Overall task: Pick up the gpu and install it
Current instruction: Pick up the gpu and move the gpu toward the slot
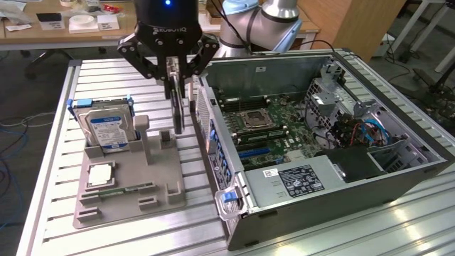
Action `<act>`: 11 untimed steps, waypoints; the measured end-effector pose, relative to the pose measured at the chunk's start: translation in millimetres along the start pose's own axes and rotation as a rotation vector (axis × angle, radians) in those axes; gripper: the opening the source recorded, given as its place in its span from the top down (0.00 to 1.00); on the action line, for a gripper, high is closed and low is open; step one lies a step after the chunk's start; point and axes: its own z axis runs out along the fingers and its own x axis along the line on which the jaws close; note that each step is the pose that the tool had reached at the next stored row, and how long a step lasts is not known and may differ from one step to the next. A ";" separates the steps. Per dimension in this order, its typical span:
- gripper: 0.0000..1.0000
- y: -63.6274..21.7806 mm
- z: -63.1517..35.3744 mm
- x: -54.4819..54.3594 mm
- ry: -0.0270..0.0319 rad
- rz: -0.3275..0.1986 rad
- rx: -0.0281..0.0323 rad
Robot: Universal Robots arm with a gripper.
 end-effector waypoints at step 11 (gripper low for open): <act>0.73 1.3 -0.2 -27.9 0.0006 0.000 -0.0115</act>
